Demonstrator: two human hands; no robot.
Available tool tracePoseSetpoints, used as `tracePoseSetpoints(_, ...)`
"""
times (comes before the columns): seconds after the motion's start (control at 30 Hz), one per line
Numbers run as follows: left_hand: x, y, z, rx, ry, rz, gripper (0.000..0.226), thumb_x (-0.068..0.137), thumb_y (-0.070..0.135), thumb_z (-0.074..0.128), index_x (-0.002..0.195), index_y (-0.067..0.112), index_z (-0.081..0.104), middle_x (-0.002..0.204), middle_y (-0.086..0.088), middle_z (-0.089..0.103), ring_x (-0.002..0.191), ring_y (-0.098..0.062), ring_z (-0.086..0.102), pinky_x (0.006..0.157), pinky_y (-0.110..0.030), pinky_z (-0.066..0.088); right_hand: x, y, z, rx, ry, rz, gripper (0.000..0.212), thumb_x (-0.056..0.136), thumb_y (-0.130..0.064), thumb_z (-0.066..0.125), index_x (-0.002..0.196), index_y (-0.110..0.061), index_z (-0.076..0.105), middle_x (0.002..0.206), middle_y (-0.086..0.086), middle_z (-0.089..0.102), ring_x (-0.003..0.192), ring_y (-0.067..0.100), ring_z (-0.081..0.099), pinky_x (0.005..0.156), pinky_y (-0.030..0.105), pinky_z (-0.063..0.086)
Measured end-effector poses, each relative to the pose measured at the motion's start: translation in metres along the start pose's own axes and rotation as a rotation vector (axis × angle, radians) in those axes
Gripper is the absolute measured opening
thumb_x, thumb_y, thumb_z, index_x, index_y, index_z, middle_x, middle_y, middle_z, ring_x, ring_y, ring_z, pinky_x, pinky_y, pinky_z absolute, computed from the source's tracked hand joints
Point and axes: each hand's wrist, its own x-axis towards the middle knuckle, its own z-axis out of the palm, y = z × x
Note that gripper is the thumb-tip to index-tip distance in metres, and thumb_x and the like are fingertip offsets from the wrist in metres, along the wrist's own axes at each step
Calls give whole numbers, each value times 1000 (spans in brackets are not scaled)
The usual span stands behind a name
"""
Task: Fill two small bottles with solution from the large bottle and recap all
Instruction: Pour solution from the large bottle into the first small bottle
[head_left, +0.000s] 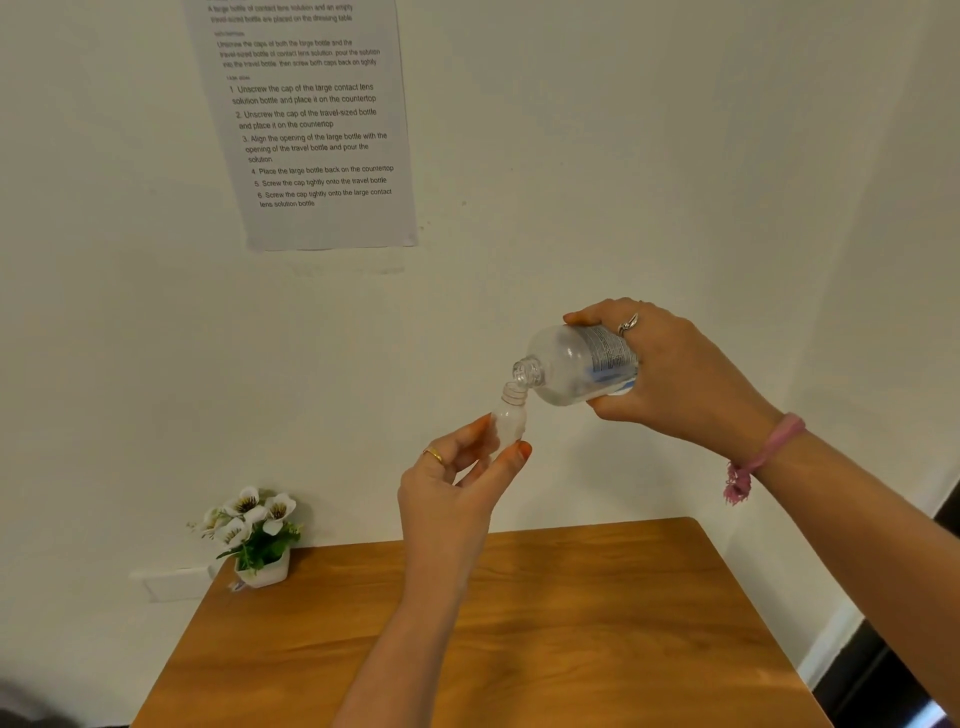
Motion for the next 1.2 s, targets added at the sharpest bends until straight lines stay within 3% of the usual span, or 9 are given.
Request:
tracePoseSetpoints(0.37, 2, -4, -3, 7, 3, -5, 38, 71, 23, 81, 108, 22, 70, 99, 10, 73, 92, 1, 67, 67, -6, 50, 4, -7, 0, -63, -19, -24, 65, 68, -16, 79, 126, -24, 51, 122, 0, 58, 105, 21, 55, 87, 24, 41)
tracePoseSetpoints(0.77, 3, -5, -4, -29, 3, -22, 38, 71, 19, 81, 108, 19, 70, 100, 6, 74, 94, -2, 68, 79, -11, 53, 6, -11, -1, -83, -28, -40, 65, 69, -15, 79, 128, -22, 51, 123, 1, 58, 107, 21, 54, 90, 26, 40)
tracePoseSetpoints(0.97, 3, -8, -4, -33, 0, -30, 38, 71, 19, 81, 108, 19, 70, 100, 6, 74, 95, -3, 68, 79, -11, 53, 8, -10, -1, -92, -30, -58, 67, 67, -15, 80, 128, -21, 51, 123, 1, 59, 107, 21, 55, 94, 32, 43)
tracePoseSetpoints(1.2, 3, -8, -3, -35, 3, -37, 38, 71, 19, 81, 108, 19, 71, 100, 6, 74, 94, -3, 68, 79, -13, 54, 9, -7, -1, -108, -32, -92, 66, 67, -14, 79, 126, -22, 52, 123, 0, 59, 108, 22, 56, 104, 32, 32)
